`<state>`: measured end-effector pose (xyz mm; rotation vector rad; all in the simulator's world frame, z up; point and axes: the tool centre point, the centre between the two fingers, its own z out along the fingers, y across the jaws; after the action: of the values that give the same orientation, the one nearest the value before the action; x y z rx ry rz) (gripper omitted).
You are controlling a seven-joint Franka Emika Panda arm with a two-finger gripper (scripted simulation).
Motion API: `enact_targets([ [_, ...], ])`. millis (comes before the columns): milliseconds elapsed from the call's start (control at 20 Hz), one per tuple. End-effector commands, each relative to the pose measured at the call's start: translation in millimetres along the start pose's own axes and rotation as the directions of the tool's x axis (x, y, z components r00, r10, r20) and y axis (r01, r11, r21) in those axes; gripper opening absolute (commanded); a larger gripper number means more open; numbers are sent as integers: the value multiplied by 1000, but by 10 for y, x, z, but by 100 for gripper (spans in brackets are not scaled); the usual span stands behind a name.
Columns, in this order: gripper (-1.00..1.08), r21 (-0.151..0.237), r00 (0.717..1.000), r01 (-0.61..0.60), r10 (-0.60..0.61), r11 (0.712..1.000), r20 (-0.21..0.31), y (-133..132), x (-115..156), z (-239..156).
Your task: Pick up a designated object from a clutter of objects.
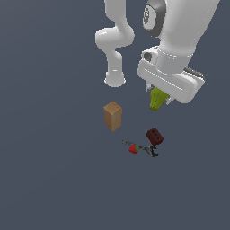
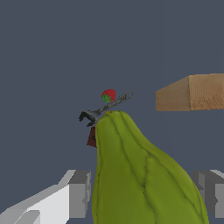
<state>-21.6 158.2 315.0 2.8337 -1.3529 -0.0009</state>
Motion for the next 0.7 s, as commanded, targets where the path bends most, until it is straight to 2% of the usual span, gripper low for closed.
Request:
enact_targets([
  [0, -100, 1, 1000, 0, 0, 1000, -1, 79, -81, -221],
  [350, -100, 1, 1000, 0, 0, 1000, -1, 226, -247, -673],
  [650, -100, 1, 1000, 0, 0, 1000, 0, 281, -314, -862],
])
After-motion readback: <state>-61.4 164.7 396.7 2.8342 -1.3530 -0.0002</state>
